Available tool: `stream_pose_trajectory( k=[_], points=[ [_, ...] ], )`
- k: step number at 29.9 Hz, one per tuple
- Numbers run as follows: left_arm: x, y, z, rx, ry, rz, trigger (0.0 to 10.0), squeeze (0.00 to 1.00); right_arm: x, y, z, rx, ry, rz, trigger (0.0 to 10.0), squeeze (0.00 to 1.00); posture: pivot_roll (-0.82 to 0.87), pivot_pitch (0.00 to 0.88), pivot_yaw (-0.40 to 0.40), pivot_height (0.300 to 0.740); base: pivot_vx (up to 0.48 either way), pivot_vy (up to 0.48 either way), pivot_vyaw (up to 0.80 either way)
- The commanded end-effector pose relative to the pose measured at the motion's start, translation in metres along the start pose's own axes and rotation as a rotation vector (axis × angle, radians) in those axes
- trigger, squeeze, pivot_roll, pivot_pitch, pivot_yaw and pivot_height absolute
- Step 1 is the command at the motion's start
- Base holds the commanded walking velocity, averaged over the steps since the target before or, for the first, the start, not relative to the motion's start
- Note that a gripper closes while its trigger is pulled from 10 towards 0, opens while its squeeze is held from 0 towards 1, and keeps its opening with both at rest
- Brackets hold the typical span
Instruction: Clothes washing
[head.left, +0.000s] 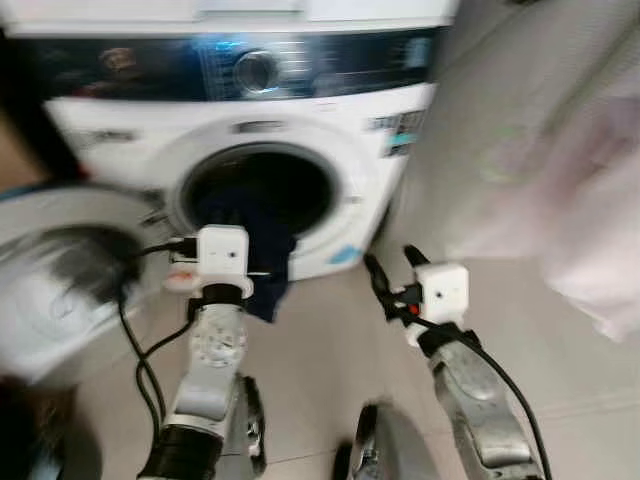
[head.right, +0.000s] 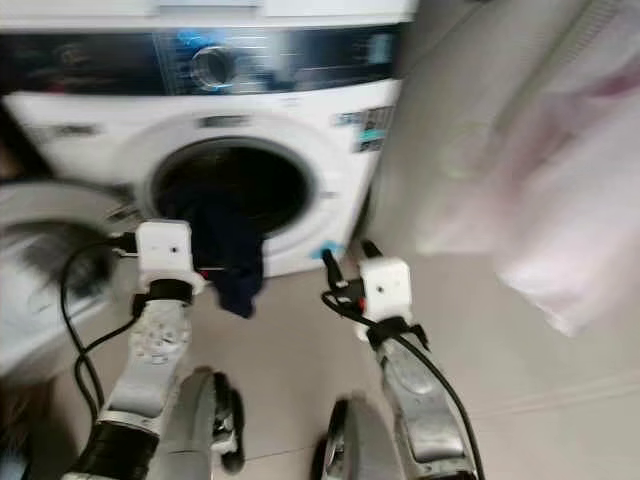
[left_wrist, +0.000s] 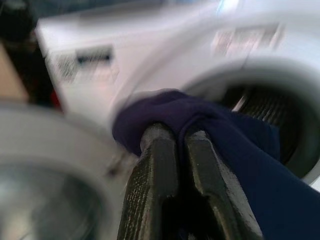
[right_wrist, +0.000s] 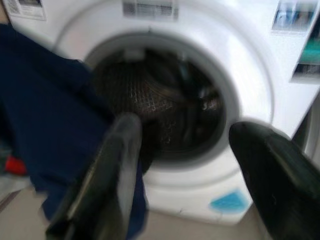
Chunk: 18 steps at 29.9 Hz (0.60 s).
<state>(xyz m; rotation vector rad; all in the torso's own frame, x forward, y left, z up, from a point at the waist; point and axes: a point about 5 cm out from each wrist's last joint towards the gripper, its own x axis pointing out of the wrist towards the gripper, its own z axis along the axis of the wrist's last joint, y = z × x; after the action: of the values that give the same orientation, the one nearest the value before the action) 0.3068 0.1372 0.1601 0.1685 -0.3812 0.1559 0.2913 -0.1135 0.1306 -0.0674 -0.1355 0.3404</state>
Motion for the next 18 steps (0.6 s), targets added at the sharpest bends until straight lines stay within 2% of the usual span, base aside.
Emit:
stream_pose_trajectory(
  k=[1,11,13,15,18],
  points=[
    [0.0015,-0.0032,0.0045,-0.012,-0.018,-0.005,10.0,0.00,-0.0076,-0.0027,-0.0078,0.004,0.034,-0.010,10.0,0.00,0.09,0.280,-0.107,0.632,0.000,0.000,0.00],
    [0.0027,-0.0018,0.0044,-0.013,-0.013,-0.005,10.0,0.00,-0.0073,-0.0025,-0.0076,0.003,0.037,-0.005,10.0,0.00,0.09,0.280,-0.107,0.632,0.000,0.000,0.00],
    [0.0031,-0.0021,0.0022,-0.036,0.007,-0.005,10.0,0.00,-0.0074,-0.0022,-0.0075,0.002,0.036,-0.003,10.0,0.00,0.09,0.279,-0.109,0.632,0.000,0.000,0.00],
    [0.0036,-0.0042,-0.0015,-0.094,0.045,-0.009,10.0,0.00,-0.0075,-0.0019,-0.0075,0.001,0.036,0.000,10.0,0.00,0.09,0.279,-0.109,0.632,0.000,0.000,0.00],
    [0.0037,-0.0057,-0.0002,-0.105,0.040,-0.015,10.0,0.00,-0.0075,-0.0020,-0.0074,0.002,0.036,-0.001,10.0,0.00,0.09,0.279,-0.109,0.632,0.000,0.000,0.00]
  ],
)
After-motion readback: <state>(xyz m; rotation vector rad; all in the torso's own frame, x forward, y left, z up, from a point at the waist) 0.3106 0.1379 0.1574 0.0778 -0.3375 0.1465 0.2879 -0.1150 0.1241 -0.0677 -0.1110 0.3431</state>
